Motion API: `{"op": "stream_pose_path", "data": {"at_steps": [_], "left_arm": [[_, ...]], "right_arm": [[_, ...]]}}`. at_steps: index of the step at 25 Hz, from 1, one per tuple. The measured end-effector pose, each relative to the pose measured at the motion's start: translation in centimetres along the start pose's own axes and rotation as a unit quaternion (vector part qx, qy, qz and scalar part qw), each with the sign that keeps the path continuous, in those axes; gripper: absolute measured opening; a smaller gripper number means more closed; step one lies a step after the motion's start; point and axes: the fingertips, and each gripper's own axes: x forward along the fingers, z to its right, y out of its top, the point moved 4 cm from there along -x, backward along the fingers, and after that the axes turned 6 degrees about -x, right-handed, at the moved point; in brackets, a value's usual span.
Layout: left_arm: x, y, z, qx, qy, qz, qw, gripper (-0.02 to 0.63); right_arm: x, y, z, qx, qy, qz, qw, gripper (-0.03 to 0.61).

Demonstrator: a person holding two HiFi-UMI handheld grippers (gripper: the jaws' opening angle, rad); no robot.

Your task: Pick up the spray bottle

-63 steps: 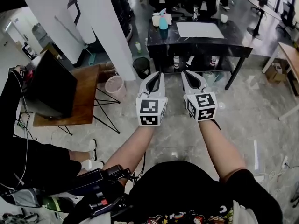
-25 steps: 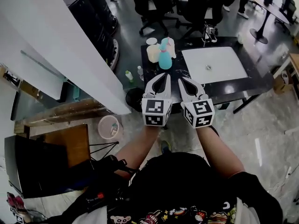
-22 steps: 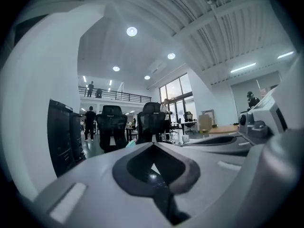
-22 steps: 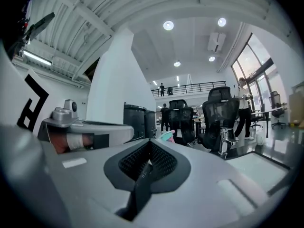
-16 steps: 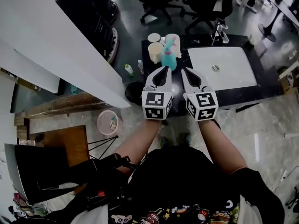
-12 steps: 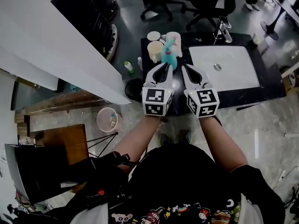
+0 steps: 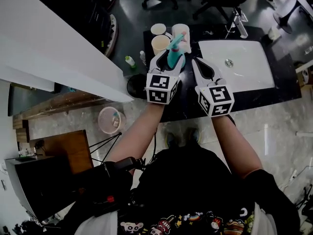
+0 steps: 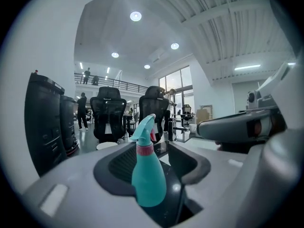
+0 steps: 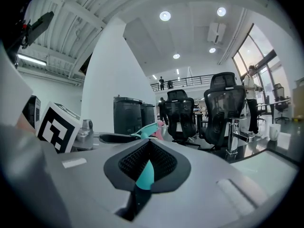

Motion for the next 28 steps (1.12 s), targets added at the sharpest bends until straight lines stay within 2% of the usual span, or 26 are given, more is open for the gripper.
{"op": "stream_pose_path", "data": {"at_steps": [6, 19, 20, 21, 28], "left_arm": [[1.8, -0.6, -1.2, -0.001, -0.013, -0.005, 0.9999, 0.21], [3.8, 0.4, -1.7, 0.012, -0.056, 0.006, 0.9983, 0.209], [3.8, 0.4, -1.7, 0.013, -0.057, 0.006, 0.9983, 0.203], [3.9, 0.5, -1.7, 0.014, -0.058, 0.005, 0.9982, 0.15], [3.7, 0.8, -1.3, 0.019, -0.059, 0.011, 0.998, 0.146]], "right_arm": [[0.7, -0.4, 0.6, 0.001, -0.009, -0.01, 1.0, 0.023], [1.5, -0.8, 0.9, 0.011, -0.013, -0.014, 1.0, 0.023], [1.4, -0.8, 1.0, 0.011, -0.013, -0.014, 1.0, 0.023], [1.4, -0.9, 1.0, 0.012, -0.014, -0.015, 1.0, 0.023], [1.3, -1.0, 1.4, 0.014, -0.019, -0.014, 1.0, 0.025]]}}
